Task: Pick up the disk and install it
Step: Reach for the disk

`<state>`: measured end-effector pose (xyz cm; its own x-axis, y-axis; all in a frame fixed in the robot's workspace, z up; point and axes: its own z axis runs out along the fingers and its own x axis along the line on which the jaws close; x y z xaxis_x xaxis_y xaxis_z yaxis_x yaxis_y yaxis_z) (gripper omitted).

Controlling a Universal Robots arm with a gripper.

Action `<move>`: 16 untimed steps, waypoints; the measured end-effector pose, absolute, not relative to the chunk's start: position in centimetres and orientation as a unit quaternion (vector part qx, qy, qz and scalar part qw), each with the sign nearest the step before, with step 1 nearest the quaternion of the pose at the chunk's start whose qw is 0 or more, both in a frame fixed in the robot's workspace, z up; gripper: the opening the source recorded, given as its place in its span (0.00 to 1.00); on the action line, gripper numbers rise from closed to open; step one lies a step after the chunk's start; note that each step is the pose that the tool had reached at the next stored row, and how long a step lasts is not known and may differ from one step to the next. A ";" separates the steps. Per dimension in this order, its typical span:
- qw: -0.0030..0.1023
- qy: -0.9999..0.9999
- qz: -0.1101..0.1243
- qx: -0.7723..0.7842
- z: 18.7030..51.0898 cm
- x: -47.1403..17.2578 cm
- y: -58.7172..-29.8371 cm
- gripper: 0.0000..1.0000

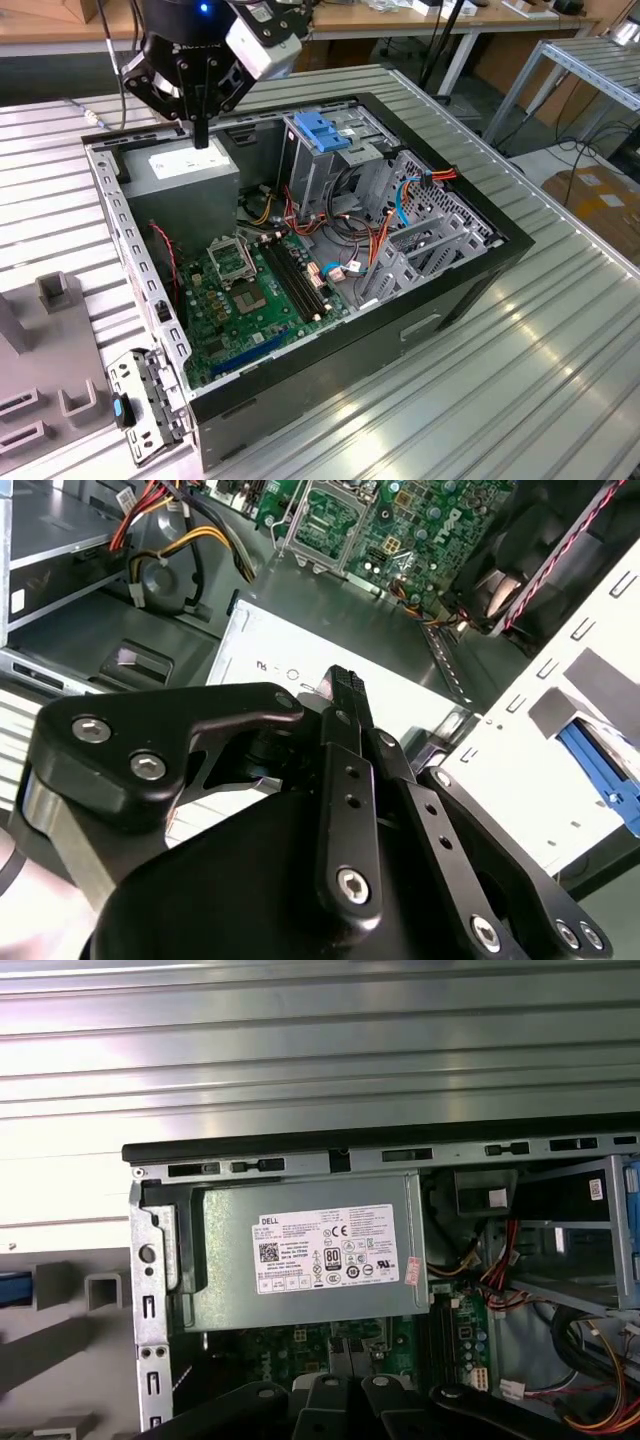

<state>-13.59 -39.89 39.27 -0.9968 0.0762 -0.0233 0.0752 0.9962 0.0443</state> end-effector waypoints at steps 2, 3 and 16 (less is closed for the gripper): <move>0.012 0.999 0.022 0.038 39.3 -13.8 -39.9 0.11; 0.012 0.999 0.022 0.038 39.2 -13.8 -39.9 0.11; 0.010 0.999 0.022 0.038 39.2 -14.7 -39.9 0.11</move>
